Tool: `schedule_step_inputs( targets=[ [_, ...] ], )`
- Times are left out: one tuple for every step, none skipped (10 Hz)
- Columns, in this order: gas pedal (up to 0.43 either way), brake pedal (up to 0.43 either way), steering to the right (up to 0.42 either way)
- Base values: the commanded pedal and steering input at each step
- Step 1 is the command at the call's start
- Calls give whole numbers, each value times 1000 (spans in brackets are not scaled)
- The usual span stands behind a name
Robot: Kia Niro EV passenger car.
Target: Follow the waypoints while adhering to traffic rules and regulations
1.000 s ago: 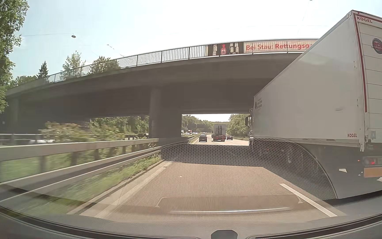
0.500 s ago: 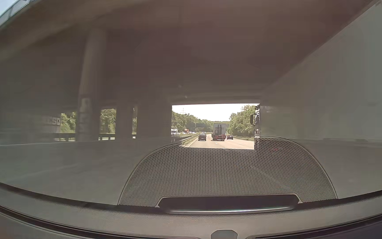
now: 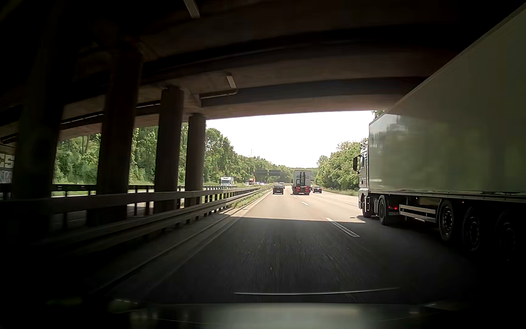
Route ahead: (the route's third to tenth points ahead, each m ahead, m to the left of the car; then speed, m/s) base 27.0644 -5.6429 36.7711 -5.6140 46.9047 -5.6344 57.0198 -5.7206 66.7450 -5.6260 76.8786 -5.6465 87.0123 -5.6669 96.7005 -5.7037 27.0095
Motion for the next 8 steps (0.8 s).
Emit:
schedule_step_inputs(
  targets=[
    [268,30,1],
    [268,30,0],
    [268,30,1],
    [268,30,2],
    [268,30,3],
    [268,30,3],
    [268,30,2],
    [268,30,3]
  ],
)
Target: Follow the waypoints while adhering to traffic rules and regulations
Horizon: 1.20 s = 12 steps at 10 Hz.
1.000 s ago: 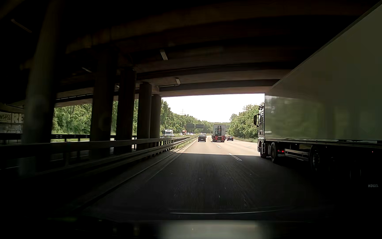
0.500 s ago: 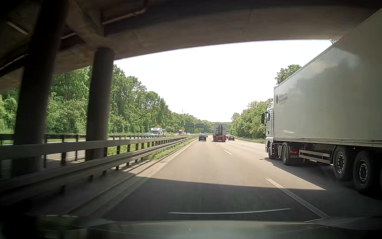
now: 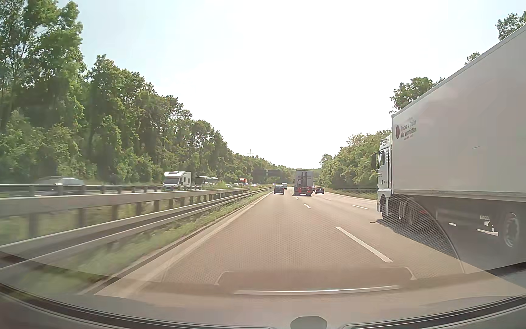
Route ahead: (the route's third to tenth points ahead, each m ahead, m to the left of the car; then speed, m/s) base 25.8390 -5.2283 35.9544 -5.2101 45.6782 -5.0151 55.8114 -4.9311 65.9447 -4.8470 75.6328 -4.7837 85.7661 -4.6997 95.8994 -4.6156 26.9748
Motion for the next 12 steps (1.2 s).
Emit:
schedule_step_inputs(
  targets=[
    [268,30,3],
    [268,30,3],
    [268,30,3],
    [268,30,3],
    [268,30,4],
    [268,30,4],
    [268,30,5],
    [268,30,4],
    [268,30,4],
    [268,30,4],
    [268,30,4],
    [268,30,4]
  ],
)
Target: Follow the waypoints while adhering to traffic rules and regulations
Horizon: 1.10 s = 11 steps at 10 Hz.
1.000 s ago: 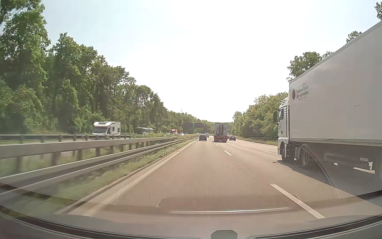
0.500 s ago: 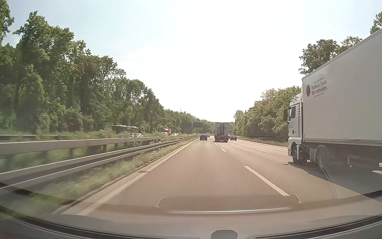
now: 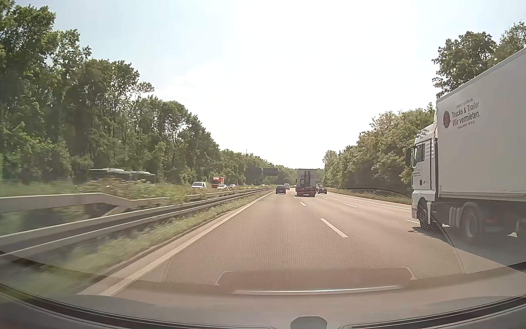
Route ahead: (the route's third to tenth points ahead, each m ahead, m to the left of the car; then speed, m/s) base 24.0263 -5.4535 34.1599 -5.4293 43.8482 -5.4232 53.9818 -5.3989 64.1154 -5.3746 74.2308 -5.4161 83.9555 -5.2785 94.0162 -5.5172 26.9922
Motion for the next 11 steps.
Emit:
schedule_step_inputs(
  targets=[
    [268,30,4],
    [268,30,4],
    [268,30,4],
    [268,30,4],
    [268,30,4],
    [268,30,4],
    [268,30,4],
    [268,30,5],
    [268,30,5],
    [268,30,6],
    [268,30,6]
  ],
)
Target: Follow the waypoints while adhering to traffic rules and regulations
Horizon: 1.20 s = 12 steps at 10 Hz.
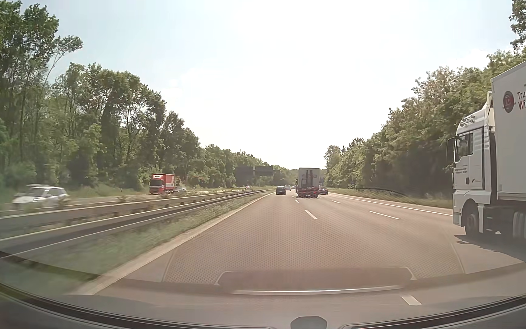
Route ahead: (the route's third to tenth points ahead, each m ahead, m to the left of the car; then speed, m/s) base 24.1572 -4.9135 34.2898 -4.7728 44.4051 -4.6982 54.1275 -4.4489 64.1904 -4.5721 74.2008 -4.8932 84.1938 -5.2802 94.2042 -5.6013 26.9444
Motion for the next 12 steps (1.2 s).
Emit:
schedule_step_inputs(
  targets=[
    [268,30,8],
    [260,30,8],
    [260,30,8],
    [260,30,8],
    [248,30,8],
    [248,30,8],
    [248,30,8],
    [248,30,8],
    [248,30,8],
    [248,30,8],
    [248,30,8],
    [248,30,8]
  ],
)
